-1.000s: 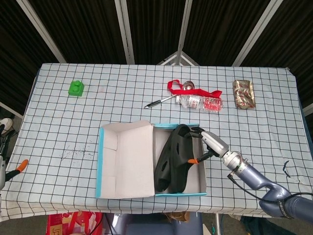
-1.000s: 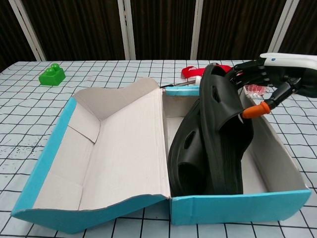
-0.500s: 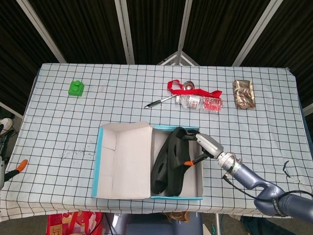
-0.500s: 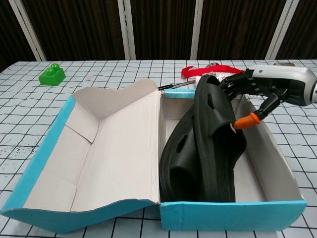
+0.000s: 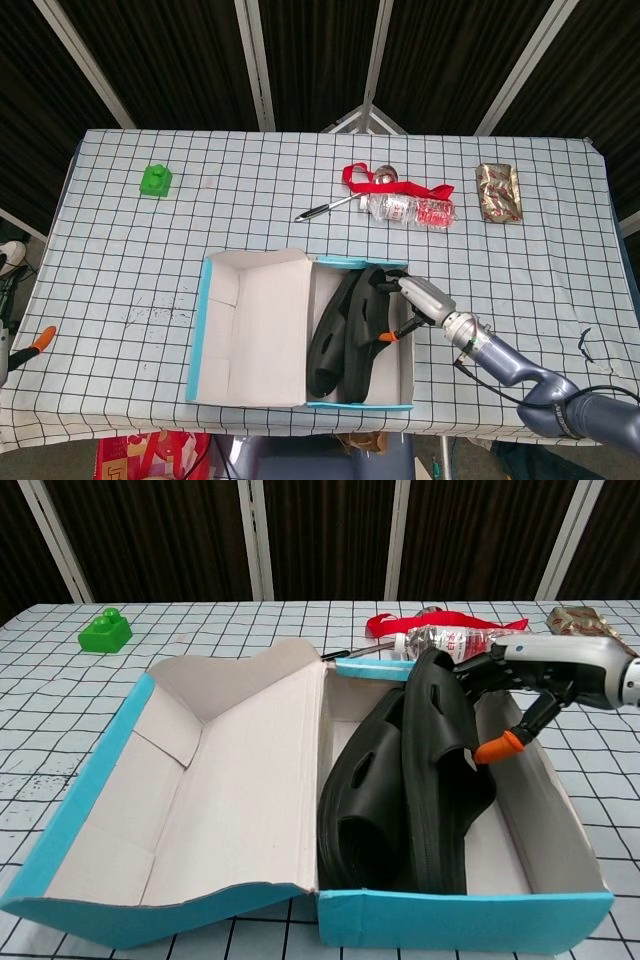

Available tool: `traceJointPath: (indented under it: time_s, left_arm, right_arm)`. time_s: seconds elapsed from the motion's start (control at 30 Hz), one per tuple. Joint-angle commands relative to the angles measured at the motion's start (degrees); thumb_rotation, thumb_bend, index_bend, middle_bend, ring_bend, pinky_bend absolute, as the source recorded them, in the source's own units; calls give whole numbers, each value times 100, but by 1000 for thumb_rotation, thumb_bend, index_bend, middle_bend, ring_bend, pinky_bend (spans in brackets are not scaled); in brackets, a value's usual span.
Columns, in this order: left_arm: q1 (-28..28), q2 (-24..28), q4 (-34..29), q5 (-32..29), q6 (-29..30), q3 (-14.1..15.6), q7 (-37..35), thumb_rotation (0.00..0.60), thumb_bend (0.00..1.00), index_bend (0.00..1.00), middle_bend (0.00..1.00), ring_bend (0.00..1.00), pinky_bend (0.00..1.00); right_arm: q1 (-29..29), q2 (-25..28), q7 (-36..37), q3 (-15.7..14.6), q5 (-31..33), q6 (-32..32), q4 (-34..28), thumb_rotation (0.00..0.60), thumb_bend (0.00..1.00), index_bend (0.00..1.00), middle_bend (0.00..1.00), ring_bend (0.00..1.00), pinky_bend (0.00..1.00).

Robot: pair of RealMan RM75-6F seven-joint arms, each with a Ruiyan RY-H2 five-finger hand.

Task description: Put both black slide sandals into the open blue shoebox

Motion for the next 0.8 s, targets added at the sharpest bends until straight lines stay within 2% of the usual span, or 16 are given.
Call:
traceJointPath:
  time_s: [0.03, 0.23, 0.4, 0.57, 0.8]
  left_arm:
    - [2, 1, -4, 4, 6, 1, 4, 600, 77, 142, 0, 0, 99]
    - [4, 6, -8, -5, 4, -2, -5, 600, 77, 142, 0, 0, 99]
    - [-2, 8, -11, -10, -18, 2, -17, 600, 77, 142, 0, 0, 99]
    - [1, 18, -19, -29, -18, -8, -46, 600, 77, 142, 0, 0, 99]
    - [1, 29, -21, -38, -32, -7, -79, 600, 77, 142, 0, 0, 99]
  right_arm:
    - [33, -1, -60, -23, 25, -74, -2, 600, 433, 646, 528, 429, 90]
    - [70, -36, -323, -45, 106, -203, -5, 600, 434, 646, 537, 479, 104]
    - [106, -30, -696, -43, 157, -282, -102, 600, 434, 646, 538, 545, 239]
    - [117, -40, -976, 21, 293, -329, -231, 600, 437, 646, 538, 556, 439]
    - [235, -36, -1491, 157, 612, -634, -436, 600, 437, 646, 538, 566, 487]
